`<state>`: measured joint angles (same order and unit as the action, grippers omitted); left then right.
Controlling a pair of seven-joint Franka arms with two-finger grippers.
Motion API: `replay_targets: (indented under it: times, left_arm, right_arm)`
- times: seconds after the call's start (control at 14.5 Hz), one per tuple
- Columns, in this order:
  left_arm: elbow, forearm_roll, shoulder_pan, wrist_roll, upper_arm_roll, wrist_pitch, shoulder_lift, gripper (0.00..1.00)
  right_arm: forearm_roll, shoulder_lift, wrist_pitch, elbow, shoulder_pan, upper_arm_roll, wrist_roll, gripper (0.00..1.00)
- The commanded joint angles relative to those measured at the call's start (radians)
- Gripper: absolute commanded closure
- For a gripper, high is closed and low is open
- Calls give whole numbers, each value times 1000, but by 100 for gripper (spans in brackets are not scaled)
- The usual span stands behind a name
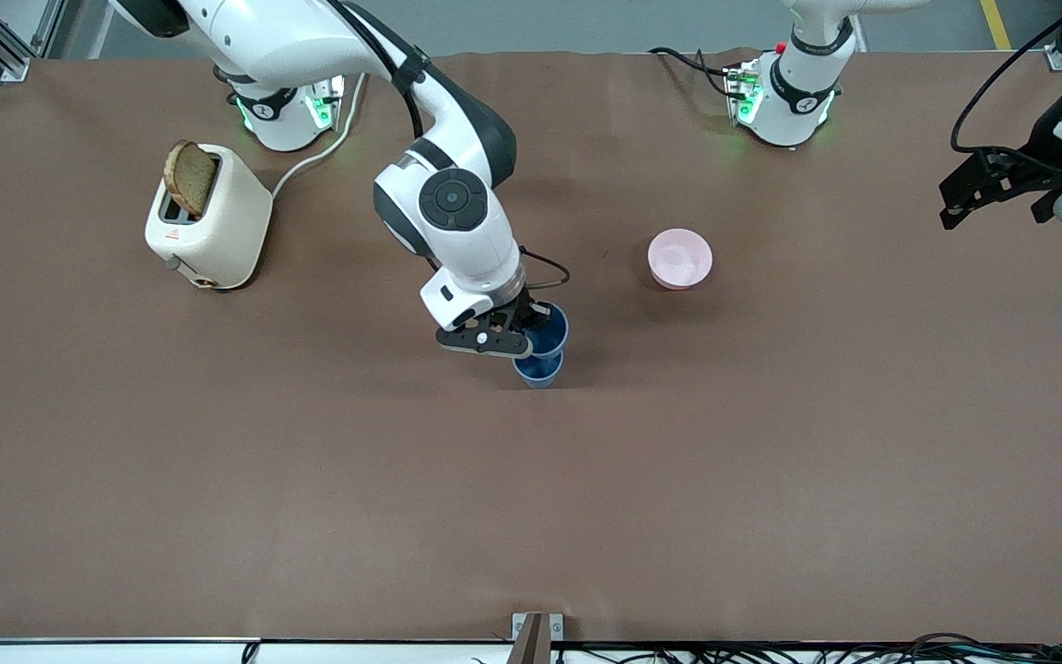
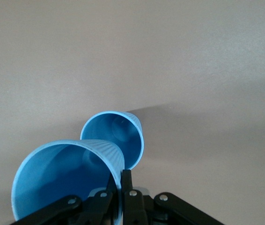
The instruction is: Stack blue cups with both arms
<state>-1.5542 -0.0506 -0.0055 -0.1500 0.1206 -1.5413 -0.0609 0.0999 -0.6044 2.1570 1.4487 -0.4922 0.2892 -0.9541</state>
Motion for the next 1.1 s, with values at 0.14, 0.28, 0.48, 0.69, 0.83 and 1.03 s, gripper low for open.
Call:
replay_targets:
  times: [0.14,0.28,0.48,0.69,0.83,1.03]
  left_arm:
    - [-15,17,-8,15,-2,6,-13,0]
    - [-17,15,-10,18,-1,6,-14,0]
    - [-17,18,-10,41,5,6,-13,0]
    - [-18,32,-8,79,5,21,-11,0]
    - [-18,34,-8,89,4,27,-11,0]
    - [-20,34,-8,90,5,33,-11,0]
  right_arm:
    - [27,-11,0,-21,-8,-2,-17,98]
    - [49,-11,0,-19,-5,-2,-17,98]
    - [67,-12,0,-17,-8,-4,-18,98]
    - [75,-21,1,-17,-9,-4,-20,96]
    - [92,-29,3,-17,-8,-4,-23,88]
    - [92,-29,3,-19,-6,-2,-23,21]
